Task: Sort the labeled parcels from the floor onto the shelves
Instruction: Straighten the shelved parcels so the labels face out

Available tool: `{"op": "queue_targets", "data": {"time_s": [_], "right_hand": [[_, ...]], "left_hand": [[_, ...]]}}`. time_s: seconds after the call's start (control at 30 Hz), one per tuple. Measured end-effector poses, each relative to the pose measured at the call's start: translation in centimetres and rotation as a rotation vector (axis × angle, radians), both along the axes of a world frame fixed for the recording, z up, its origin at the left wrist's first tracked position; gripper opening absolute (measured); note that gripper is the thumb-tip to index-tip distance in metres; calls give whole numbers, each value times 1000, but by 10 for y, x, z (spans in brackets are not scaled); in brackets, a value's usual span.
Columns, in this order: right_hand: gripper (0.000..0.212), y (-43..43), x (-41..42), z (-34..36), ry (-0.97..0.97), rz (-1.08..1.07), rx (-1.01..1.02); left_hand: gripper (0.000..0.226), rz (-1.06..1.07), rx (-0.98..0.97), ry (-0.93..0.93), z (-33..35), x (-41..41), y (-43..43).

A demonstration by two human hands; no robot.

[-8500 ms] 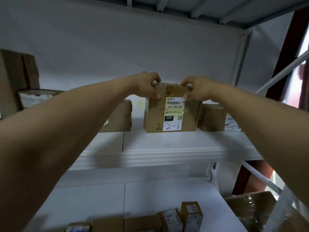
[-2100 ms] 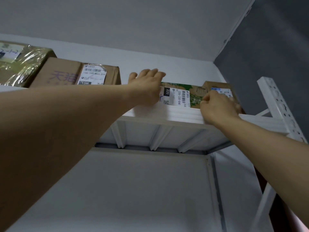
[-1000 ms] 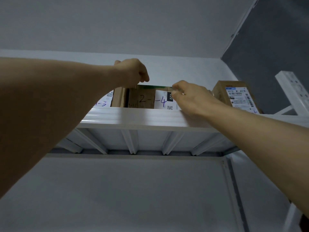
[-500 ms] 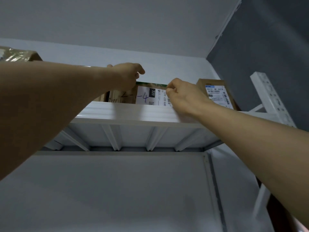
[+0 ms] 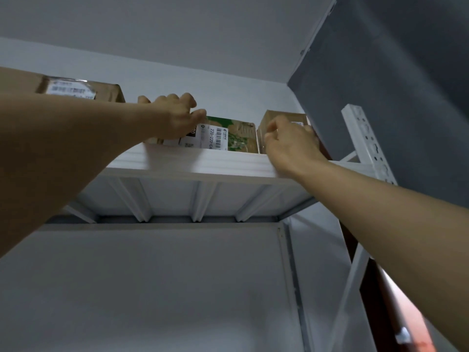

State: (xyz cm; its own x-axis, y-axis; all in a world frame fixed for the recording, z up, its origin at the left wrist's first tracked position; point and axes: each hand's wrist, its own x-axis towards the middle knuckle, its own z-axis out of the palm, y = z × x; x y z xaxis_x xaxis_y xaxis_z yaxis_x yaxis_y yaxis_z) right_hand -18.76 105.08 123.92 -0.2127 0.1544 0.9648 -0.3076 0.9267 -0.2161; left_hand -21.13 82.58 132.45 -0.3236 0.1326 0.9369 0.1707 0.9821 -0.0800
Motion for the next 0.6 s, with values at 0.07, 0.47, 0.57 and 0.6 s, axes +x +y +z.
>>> {"op": "queue_targets", "data": {"time_s": [0.07, 0.47, 0.57, 0.6], "right_hand": [[34, 7, 0, 0, -19, -19, -50], [96, 43, -7, 7, -187, 10, -267], [98, 43, -15, 8, -196, 6, -256], [98, 43, -17, 8, -192, 7, -250]], "left_hand": [[63, -5, 12, 15, 1, 0, 5], [55, -164, -159, 221, -20, 0, 64], [55, -164, -205, 231, -31, -6, 66], [54, -174, -211, 235, -34, -8, 65]]}}
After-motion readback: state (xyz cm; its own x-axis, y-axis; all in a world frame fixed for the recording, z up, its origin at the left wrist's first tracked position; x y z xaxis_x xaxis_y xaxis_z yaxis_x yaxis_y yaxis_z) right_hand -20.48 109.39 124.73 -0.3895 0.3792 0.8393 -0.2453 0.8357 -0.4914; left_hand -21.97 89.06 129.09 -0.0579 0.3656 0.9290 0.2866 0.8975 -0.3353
